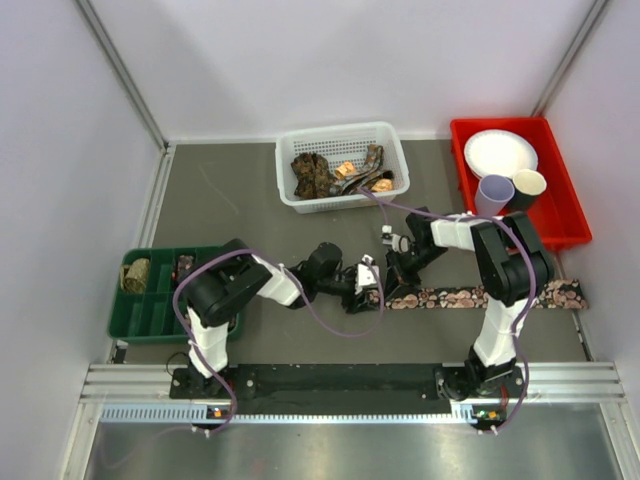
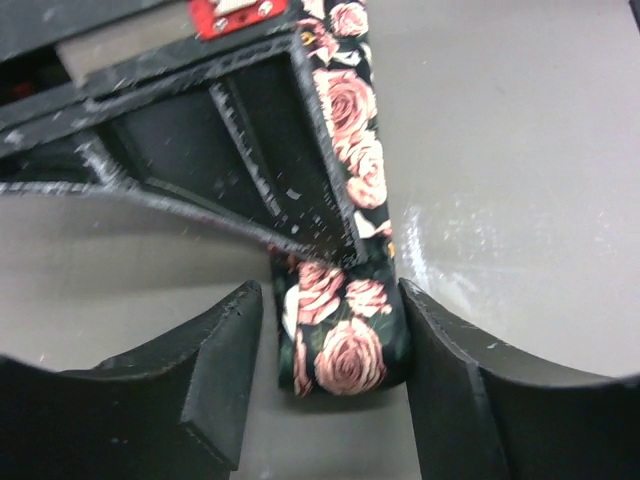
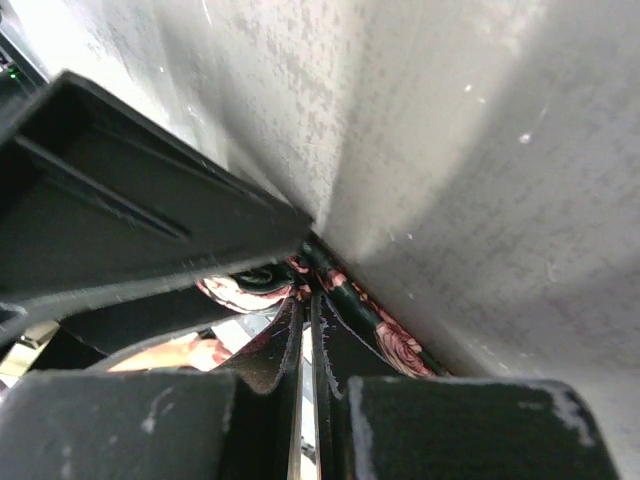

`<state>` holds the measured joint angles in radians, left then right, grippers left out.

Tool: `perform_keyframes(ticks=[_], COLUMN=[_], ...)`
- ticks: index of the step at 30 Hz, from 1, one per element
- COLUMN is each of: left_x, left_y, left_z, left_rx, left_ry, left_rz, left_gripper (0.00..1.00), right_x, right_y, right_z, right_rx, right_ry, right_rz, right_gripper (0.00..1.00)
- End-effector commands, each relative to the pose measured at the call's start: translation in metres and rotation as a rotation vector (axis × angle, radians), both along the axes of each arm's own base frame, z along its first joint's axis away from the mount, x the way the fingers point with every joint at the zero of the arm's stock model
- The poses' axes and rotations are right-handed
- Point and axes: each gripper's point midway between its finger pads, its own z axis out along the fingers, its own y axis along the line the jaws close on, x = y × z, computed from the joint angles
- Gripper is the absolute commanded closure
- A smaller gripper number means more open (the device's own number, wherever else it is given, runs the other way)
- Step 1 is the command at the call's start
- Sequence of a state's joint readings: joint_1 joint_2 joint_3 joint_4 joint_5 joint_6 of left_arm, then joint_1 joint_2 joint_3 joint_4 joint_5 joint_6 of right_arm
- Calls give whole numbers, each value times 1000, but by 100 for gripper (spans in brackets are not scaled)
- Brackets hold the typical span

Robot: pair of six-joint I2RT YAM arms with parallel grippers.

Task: Roll the ties
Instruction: Roll the tie at the center of the board.

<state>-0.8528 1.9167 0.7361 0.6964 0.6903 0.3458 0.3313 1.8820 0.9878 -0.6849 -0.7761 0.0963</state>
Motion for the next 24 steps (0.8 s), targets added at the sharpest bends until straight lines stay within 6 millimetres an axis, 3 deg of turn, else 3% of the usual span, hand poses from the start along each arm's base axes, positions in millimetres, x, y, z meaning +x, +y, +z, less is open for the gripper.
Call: perform_keyframes(ticks=[1,2,5,10,16,24], left_x=[-10,-11,-14,-18,-16,-3], left_y=[11,11,10,28,46,65], left_z=[-32,-34,-42,-50,-49,-50], left_rx=[112,121,189,318,399,519], left_ry=[41,35,20,48,3,-9], left_rz=[-9,-15,-22,-13,4,86], left_gripper=[41,41,54,74,83,91], right_x=[10,10,13,15,14,21], right_y=[-30,-30,-26,-9,2,0], right_z=[-32,-32,-28,-5,26,10], right_rx=[-188,-187,-169,-56,30,-20], right_ry=[-128,-127,-137,-150,-184,-195], right_rz=[41,38,40,34,33,45], right_gripper=[100,100,100,100,100,100])
